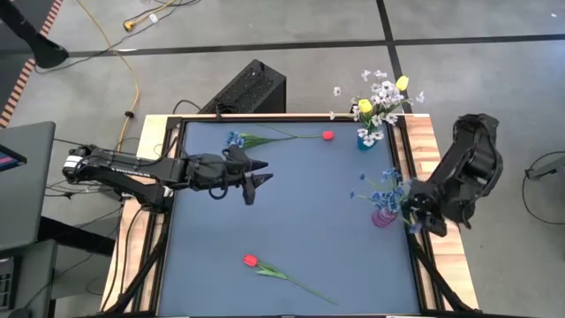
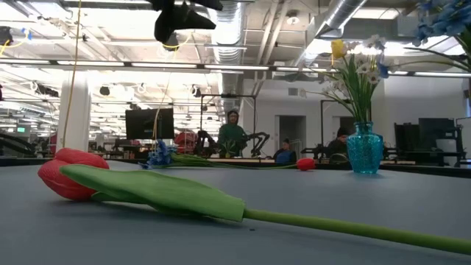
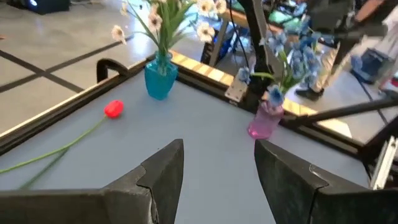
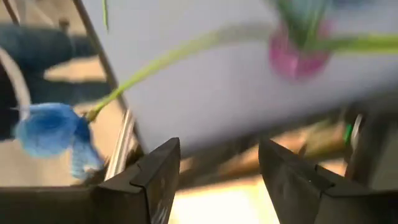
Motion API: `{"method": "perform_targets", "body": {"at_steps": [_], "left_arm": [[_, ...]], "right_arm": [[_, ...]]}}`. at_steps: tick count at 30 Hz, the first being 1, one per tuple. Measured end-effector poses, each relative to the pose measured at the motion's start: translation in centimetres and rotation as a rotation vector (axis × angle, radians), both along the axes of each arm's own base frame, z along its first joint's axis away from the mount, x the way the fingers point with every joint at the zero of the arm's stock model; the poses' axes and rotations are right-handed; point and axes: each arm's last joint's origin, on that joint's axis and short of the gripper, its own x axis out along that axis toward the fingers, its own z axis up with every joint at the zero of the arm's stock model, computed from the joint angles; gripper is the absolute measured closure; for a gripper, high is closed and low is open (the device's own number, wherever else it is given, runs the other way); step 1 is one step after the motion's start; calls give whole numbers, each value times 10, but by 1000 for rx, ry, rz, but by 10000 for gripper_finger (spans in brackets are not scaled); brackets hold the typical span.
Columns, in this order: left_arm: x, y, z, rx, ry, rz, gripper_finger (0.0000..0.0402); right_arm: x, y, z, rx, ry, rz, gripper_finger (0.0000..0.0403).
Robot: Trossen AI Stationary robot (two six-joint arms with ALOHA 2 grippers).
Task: Sort flowers into vase by color
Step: Put the blue flowers into the violet vase
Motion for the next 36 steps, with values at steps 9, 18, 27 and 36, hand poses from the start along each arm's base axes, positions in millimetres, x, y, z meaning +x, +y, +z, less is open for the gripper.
{"method": "perform_targets", "body": {"at_steps": [9, 18, 27, 36], "left_arm": [[-4, 1, -13, 50, 158, -45, 216], [-9, 44, -23, 108, 302, -32, 217], [-7, 143, -59, 119, 407, -19, 217], [-1, 214, -119, 82, 611, 15, 217]], "right_arm": [[0, 9, 7, 282, 284, -67, 159], [33, 41, 25, 539, 82, -172, 159], [73, 84, 37, 716, -173, -230, 159], [98, 80, 69, 756, -728, -292, 159]]}}
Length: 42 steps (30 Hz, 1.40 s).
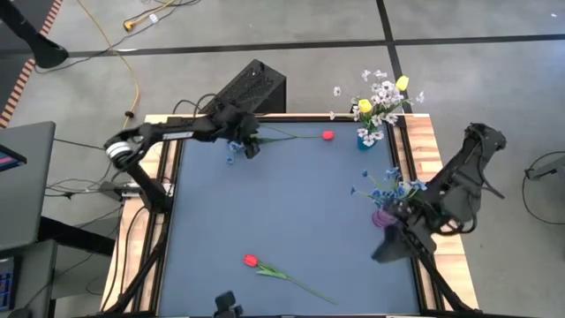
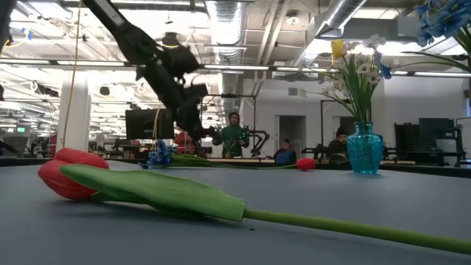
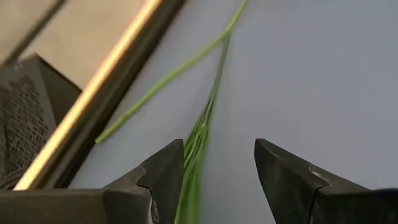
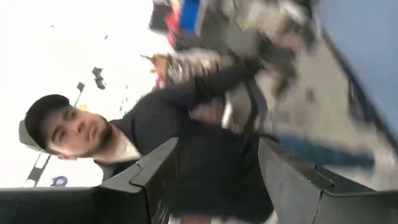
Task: Sort flowers into vase by color
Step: Put the blue flowers into the violet vase
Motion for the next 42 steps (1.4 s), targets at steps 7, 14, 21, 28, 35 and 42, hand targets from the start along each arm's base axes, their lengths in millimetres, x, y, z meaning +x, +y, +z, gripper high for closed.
{"method": "perform_targets", "body": {"at_steps": [7, 14, 21, 28, 35, 42], "left_arm": [[19, 25, -30, -12, 202, -47, 217], [26, 32, -42, -5, 361, -75, 217], [20, 24, -48, -72, 457, -142, 274], [10, 9, -42, -367, 511, -168, 390], [23, -23, -9, -780, 348, -344, 389], [39, -80, 57, -805, 107, -513, 396]], "right_arm": [[21, -24, 1, -212, -129, -154, 159], [36, -40, -2, -301, -155, -118, 159], [42, -52, -2, -371, -196, -114, 159], [46, -60, -1, -488, -264, -140, 159], [53, -77, 4, -780, -439, -208, 159], [70, -99, -3, -1246, -509, -262, 159]]}}
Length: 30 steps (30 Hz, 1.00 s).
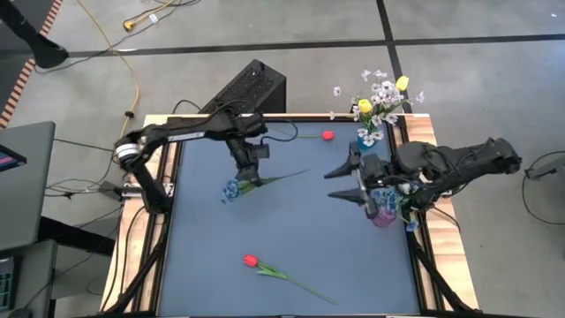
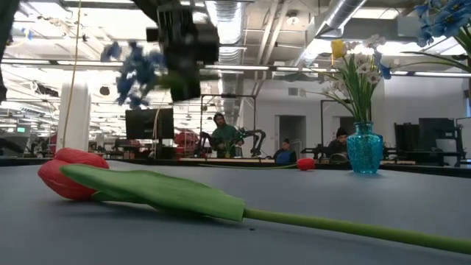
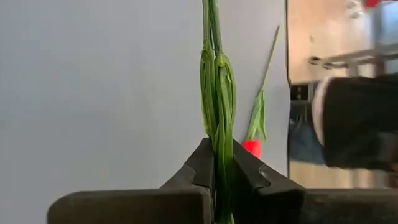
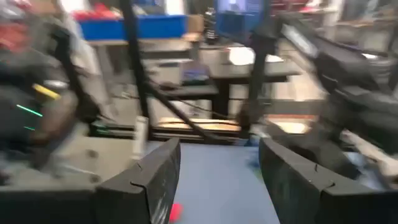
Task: Sort flowers into vase by color
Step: Put the blue flowers into the violet vase
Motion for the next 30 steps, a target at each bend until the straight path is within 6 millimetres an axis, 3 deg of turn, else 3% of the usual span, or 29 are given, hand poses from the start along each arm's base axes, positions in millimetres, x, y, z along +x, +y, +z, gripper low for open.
{"method": "perform_targets", "body": {"at_steps": [4, 10, 17, 22, 30], "left_arm": [[-3, -28, 39, 127, -65, 79, 393], [-19, -54, 73, 229, -104, 173, 393], [-25, -66, 80, 269, -56, 264, 393], [-23, -77, 79, 271, -48, 232, 392], [-22, -88, 79, 273, -50, 195, 392]], "right_arm": [[17, -13, -10, -61, 67, -87, 159], [46, -26, -12, -224, 297, -82, 159], [85, -30, -12, -393, 518, -53, 160], [113, -36, -26, -496, 701, -89, 175], [145, -36, -44, -627, 785, -129, 201]]}}
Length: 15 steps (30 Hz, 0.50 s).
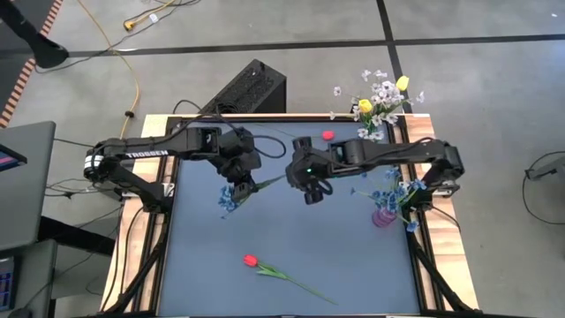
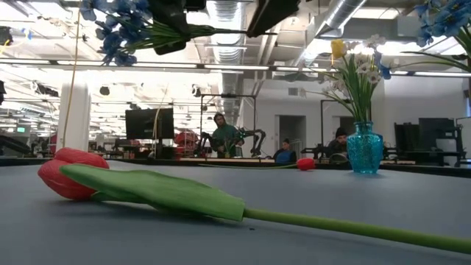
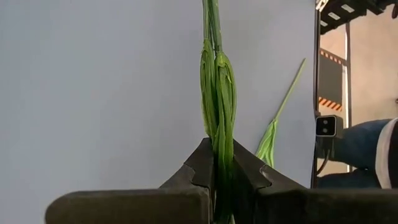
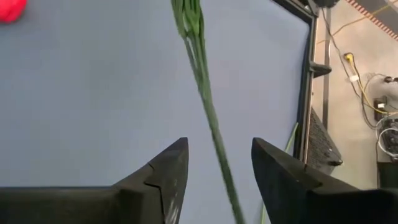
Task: Sort flowers into vase by color
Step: Put the blue flowers into the violet vase
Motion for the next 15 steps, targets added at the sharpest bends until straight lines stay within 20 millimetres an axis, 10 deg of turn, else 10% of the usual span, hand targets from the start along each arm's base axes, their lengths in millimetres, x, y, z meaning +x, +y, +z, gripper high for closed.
{"method": "perform_targets", "body": {"at_steps": [15], "left_arm": [[0, 0, -1, 50, -5, -21, 379]], "right_arm": [[9, 17, -9, -34, 54, 54, 375]]}}
